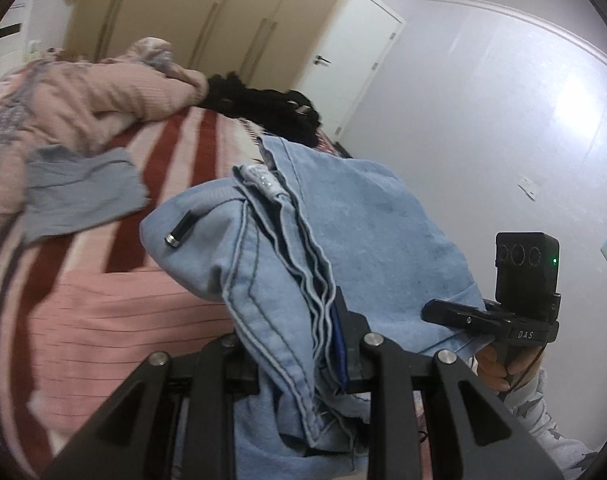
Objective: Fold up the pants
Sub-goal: 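Carry the folded pants with both grippers toward the clothes pile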
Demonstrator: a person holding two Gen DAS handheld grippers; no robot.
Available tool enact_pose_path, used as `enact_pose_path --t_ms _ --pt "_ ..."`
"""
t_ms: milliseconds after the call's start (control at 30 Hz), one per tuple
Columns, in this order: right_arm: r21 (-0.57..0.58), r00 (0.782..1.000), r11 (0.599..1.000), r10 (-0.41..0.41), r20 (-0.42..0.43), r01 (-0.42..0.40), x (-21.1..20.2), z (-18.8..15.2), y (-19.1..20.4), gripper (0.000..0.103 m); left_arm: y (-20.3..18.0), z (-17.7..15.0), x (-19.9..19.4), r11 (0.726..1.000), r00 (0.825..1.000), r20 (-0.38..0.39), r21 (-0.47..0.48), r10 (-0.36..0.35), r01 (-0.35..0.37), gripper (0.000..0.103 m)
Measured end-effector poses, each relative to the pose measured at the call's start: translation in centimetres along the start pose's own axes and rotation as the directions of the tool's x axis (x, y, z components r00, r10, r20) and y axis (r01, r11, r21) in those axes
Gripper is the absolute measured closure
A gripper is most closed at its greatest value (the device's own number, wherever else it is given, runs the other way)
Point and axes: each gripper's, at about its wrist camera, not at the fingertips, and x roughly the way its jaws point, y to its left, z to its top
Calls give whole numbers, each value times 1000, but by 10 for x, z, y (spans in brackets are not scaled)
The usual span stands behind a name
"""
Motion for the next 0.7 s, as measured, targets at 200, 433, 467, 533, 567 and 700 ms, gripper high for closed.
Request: enact_pose_path --t_ms 200,433,467,533,567,700 --pt "7 998 999 33 -45 -33 70 13 27 64 61 3 -18 997 998 -10 -39 59 -59 81" --pt "12 994 1000 10 -106 -9 132 16 42 64 120 -1 -14 990 994 -48 -95 98 -103 81" --pt "12 993 1000 5 -116 -3 142 15 42 64 127 -2 -9 989 994 -58 -105 98 -104 81" --pt "7 992 1000 -11 -129 12 155 12 43 64 139 -6 -1 987 992 -77 -115 102 -111 81" --pt "11 990 1000 -16 -138 18 160 11 42 64 145 -9 4 987 991 -88 -119 103 -113 81" --pt "10 984 999 -50 -168 53 177 3 34 64 156 -18 18 986 989 -115 -128 94 -108 81"
